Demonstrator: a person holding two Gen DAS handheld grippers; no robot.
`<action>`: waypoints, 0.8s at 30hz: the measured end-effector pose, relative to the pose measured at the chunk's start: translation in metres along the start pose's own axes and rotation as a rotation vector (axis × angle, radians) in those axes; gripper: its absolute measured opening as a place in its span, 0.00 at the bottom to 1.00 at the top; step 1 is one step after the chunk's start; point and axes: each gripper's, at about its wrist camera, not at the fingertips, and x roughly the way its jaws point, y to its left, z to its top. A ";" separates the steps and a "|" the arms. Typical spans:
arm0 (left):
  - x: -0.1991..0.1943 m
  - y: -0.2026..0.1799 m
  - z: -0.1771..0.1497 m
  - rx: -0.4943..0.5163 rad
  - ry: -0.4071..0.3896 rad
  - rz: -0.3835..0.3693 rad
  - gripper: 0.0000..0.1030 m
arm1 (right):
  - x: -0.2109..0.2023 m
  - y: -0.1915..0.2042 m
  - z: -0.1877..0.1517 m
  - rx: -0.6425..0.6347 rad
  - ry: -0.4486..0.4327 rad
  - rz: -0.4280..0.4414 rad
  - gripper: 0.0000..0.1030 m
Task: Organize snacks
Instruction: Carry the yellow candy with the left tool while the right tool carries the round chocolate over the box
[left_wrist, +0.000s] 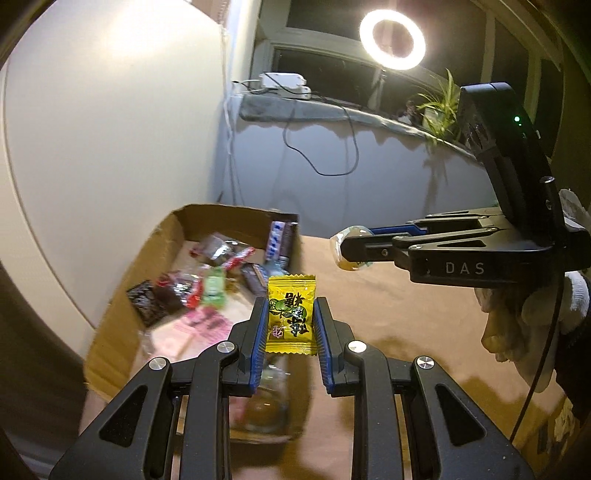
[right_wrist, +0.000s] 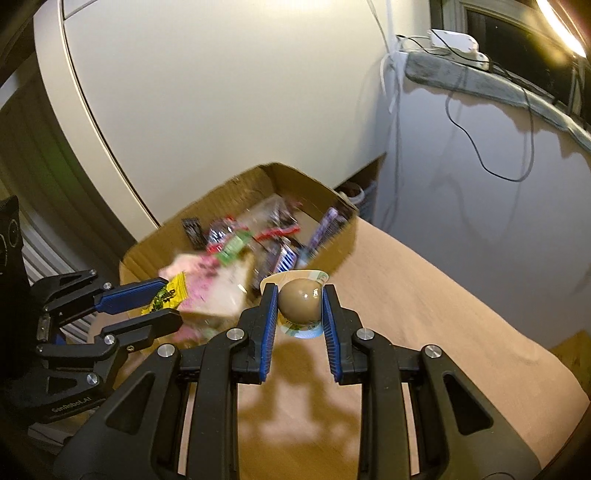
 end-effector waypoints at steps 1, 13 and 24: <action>0.000 0.004 0.001 -0.004 -0.001 0.006 0.22 | 0.003 0.003 0.003 -0.003 0.000 0.004 0.24; 0.005 0.046 0.009 -0.046 0.010 0.057 0.22 | 0.048 0.035 0.032 -0.037 0.034 0.058 0.24; 0.013 0.062 0.013 -0.060 0.017 0.087 0.22 | 0.074 0.042 0.049 -0.047 0.060 0.074 0.24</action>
